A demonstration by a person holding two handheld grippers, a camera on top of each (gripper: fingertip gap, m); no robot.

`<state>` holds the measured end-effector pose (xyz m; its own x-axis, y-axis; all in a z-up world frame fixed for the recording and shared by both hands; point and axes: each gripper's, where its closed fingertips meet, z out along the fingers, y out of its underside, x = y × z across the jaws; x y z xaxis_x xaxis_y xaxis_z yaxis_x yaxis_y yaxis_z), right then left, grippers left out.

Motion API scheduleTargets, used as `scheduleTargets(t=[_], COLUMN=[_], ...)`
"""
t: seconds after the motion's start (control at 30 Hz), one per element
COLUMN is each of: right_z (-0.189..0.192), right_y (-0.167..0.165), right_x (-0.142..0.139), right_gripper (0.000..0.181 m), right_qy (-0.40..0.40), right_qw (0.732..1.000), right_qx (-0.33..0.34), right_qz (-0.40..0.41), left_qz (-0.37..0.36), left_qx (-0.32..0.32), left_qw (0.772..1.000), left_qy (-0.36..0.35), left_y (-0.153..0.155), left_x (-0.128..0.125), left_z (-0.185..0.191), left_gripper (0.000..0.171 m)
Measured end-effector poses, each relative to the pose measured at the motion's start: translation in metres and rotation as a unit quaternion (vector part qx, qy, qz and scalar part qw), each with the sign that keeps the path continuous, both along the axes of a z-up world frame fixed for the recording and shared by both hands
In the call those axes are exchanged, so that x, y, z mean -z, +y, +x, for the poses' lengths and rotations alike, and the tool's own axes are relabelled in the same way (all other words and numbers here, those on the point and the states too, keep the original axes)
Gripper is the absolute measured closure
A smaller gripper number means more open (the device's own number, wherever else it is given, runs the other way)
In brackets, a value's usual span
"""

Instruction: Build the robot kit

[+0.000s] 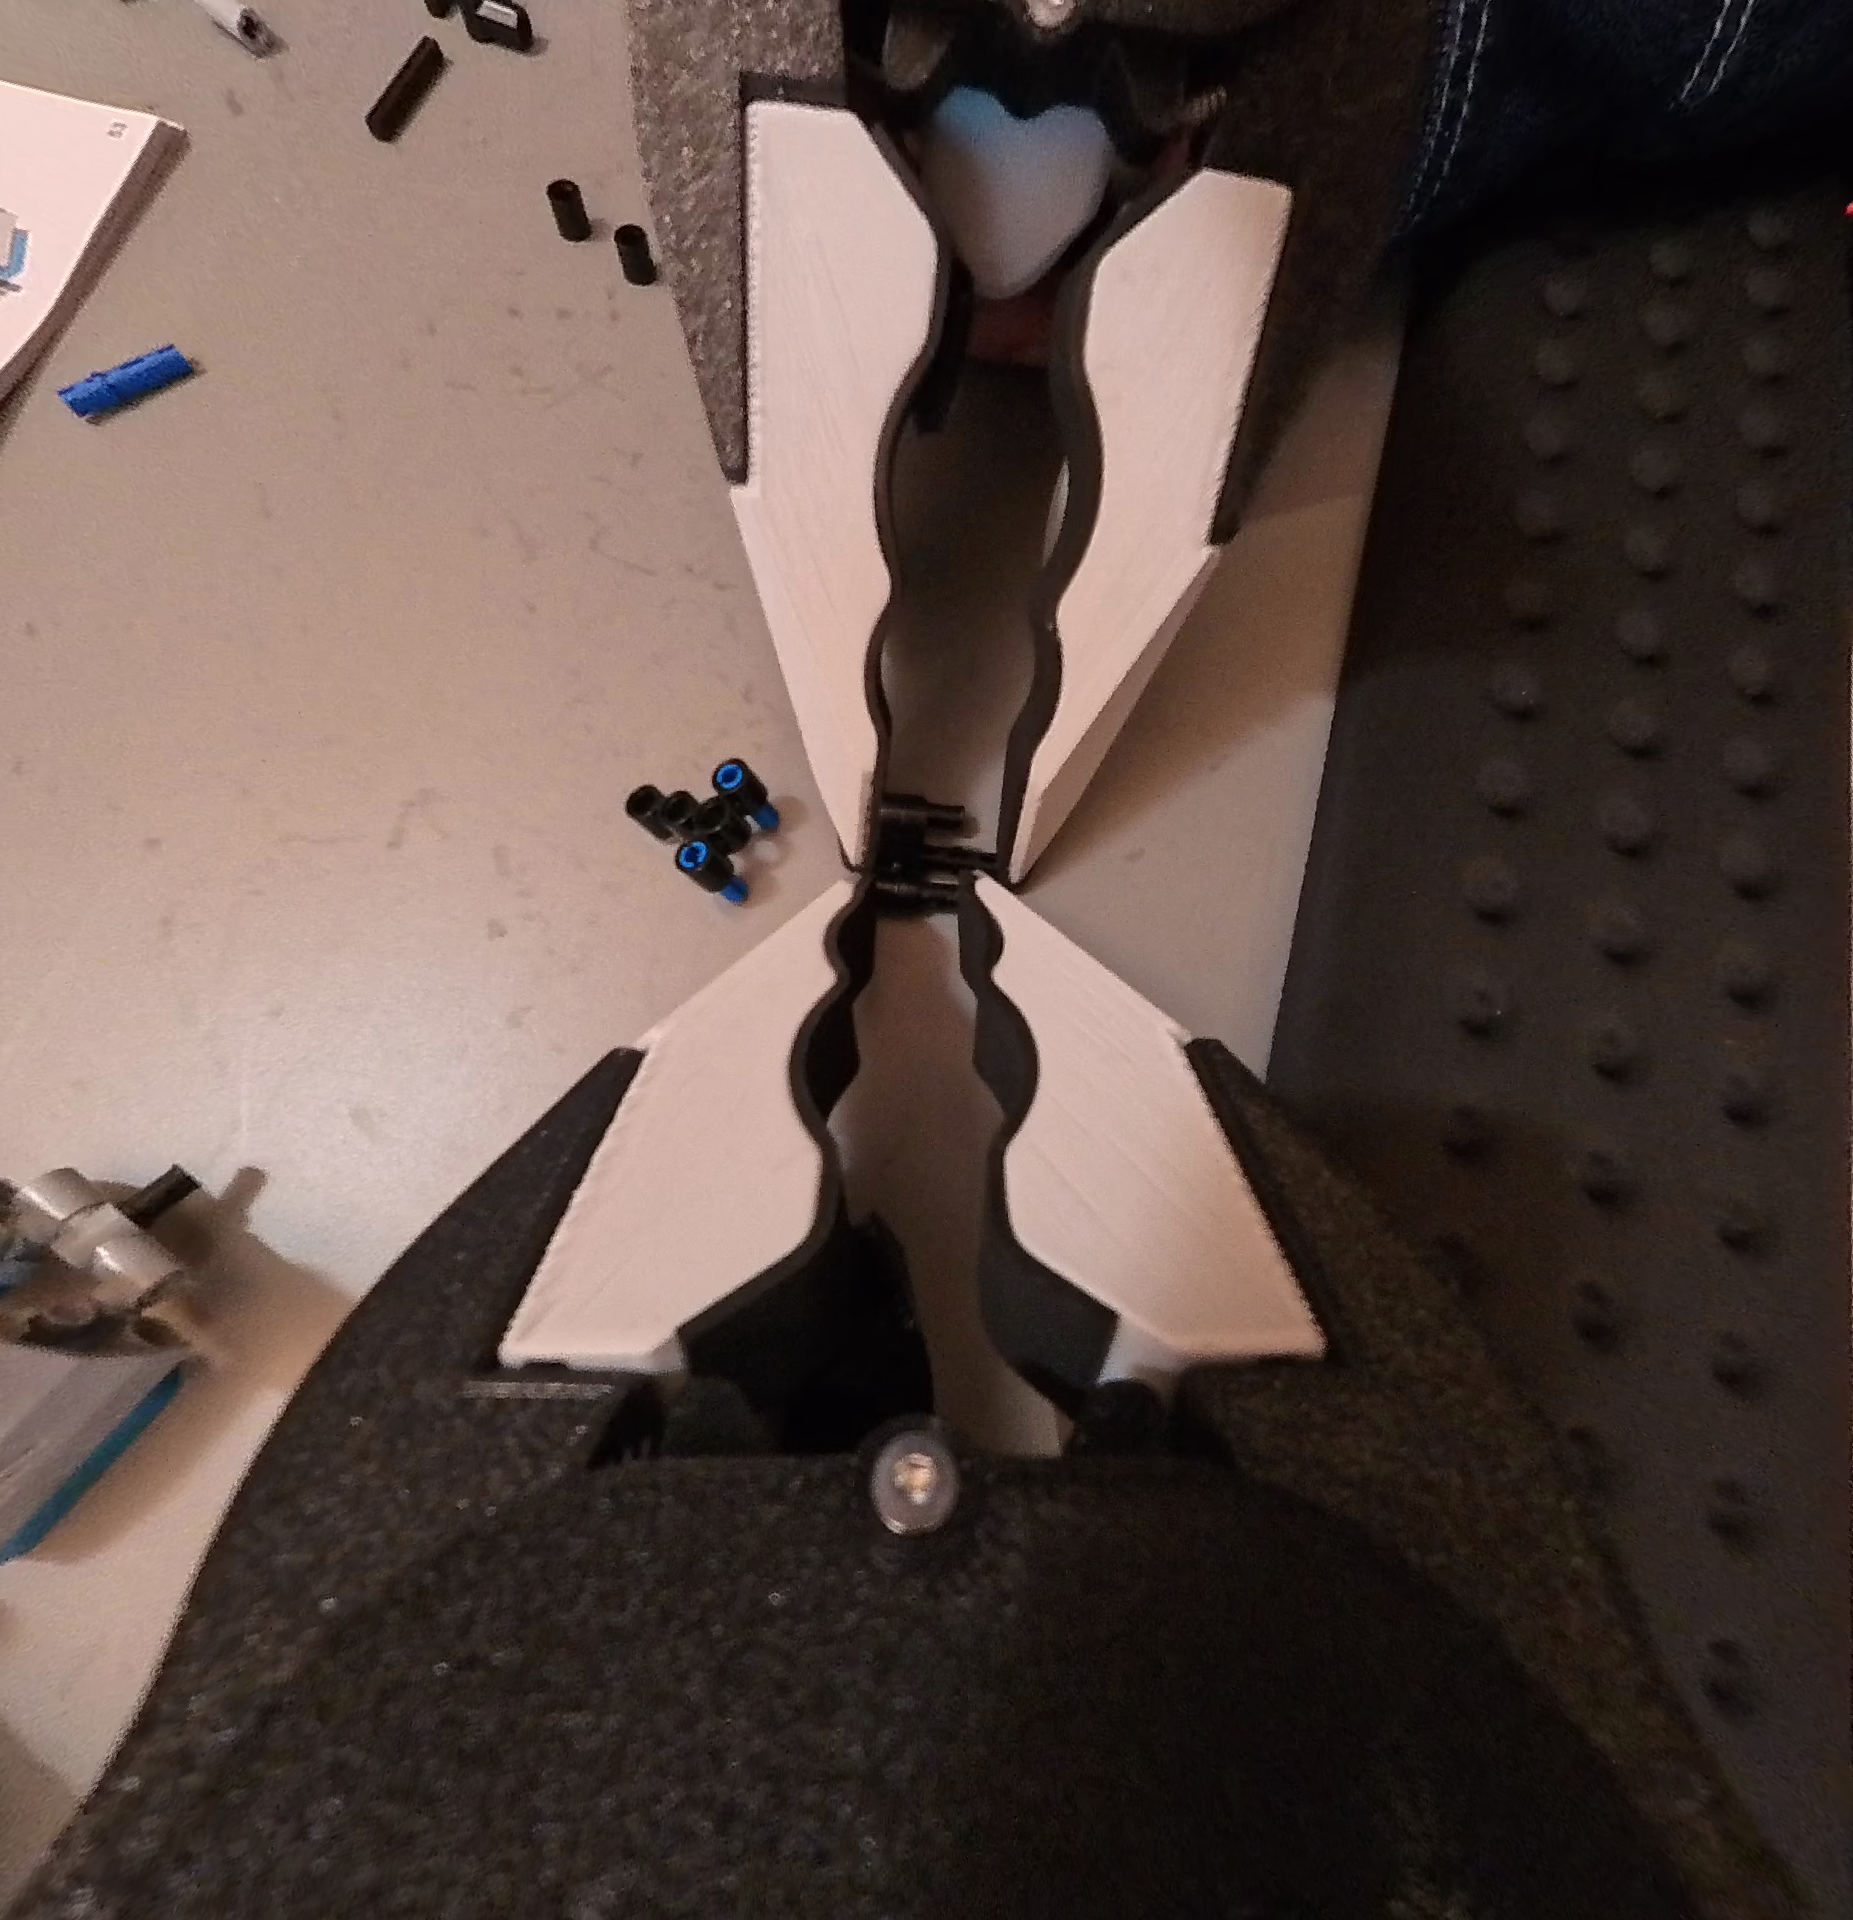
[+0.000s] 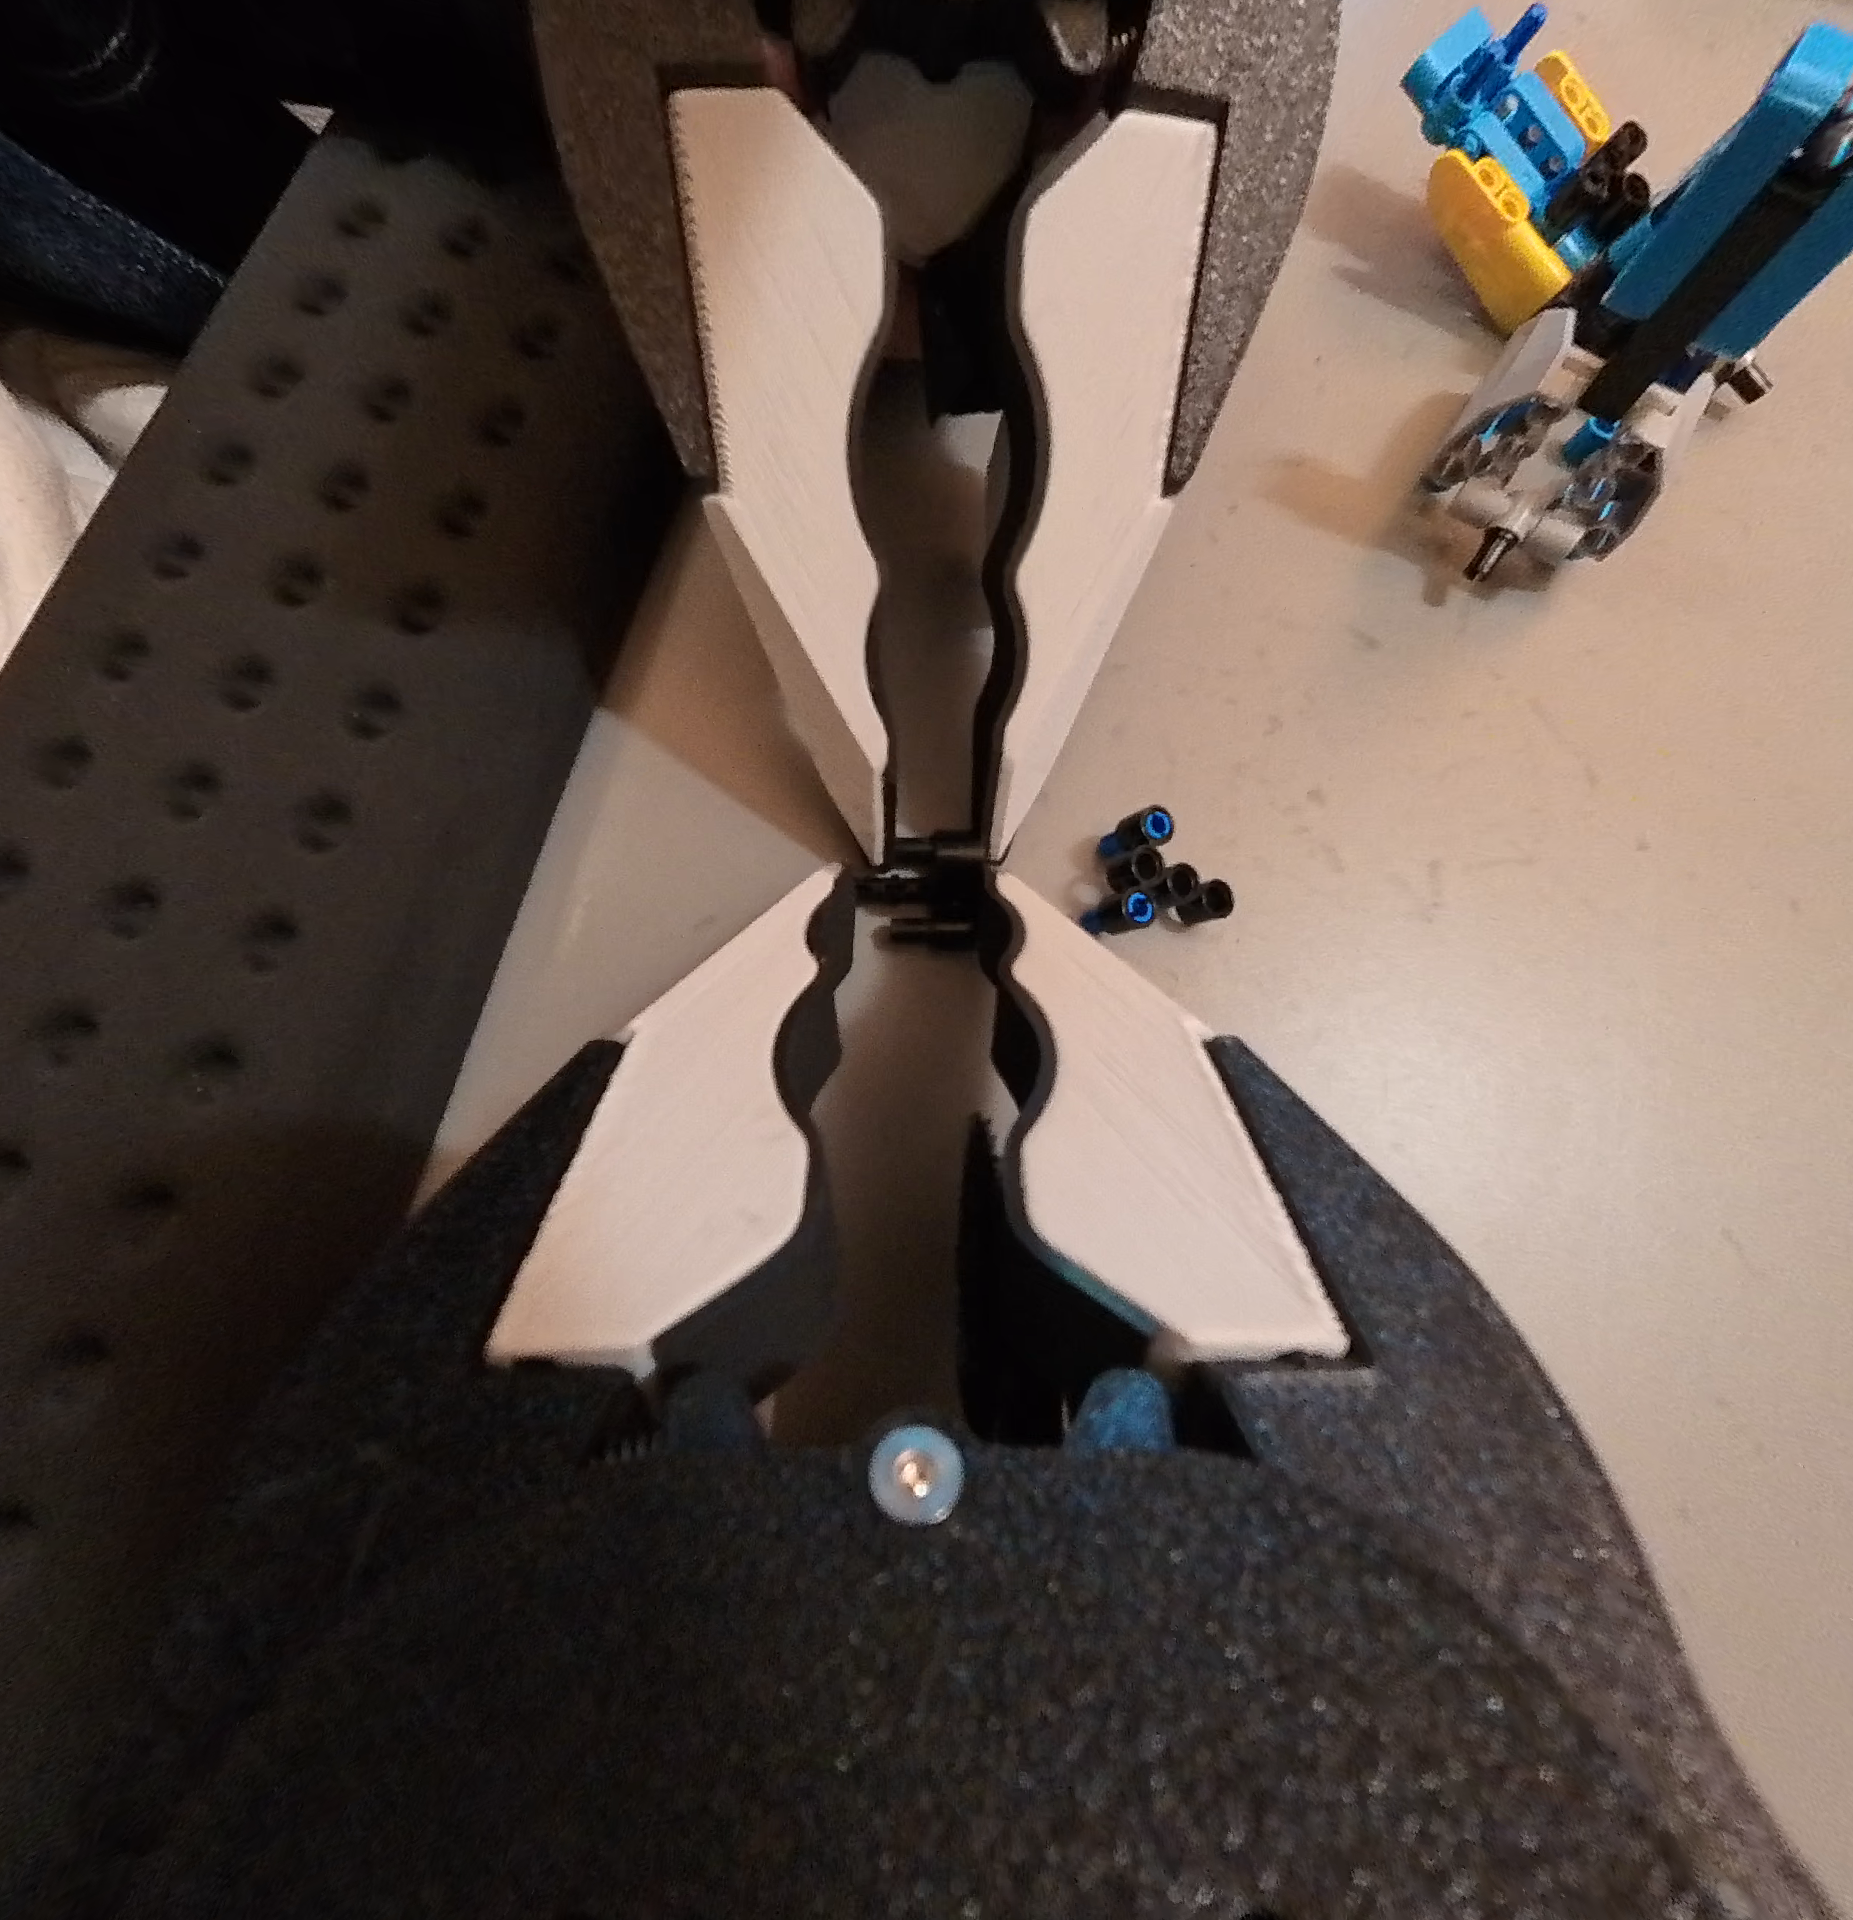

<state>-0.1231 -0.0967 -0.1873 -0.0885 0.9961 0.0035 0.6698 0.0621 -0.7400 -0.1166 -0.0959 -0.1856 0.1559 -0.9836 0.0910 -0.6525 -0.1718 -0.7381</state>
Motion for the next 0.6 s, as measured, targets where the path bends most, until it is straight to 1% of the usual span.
scheduleTargets(t=[0.17,0.33,0.47,0.6], right_z=[0.0001,0.0012,0.0018,0.0012], right_y=[0.0008,-0.0003,-0.0012,-0.0012], right_x=[-0.0002,0.0006,0.0005,0.0007], right_gripper=[0.157,0.158,0.159,0.160], right_qy=[-0.005,-0.023,-0.028,-0.040], right_qw=[1.000,1.000,0.999,0.999], right_qx=[0.005,0.016,0.019,0.015], right_qz=[0.015,0.003,-0.016,0.001], left_qz=[-0.018,-0.007,0.024,0.011], left_qx=[-0.007,-0.007,-0.002,-0.005], left_qw=[1.000,1.000,1.000,1.000], left_qy=[-0.004,-0.001,0.006,0.003], left_y=[0.0002,0.0002,-0.0001,0.0000], left_x=[-0.0003,0.0001,0.0005,0.0001], left_z=[-0.0001,-0.0002,0.0008,0.0015], left_gripper=[0.156,0.156,0.156,0.157])
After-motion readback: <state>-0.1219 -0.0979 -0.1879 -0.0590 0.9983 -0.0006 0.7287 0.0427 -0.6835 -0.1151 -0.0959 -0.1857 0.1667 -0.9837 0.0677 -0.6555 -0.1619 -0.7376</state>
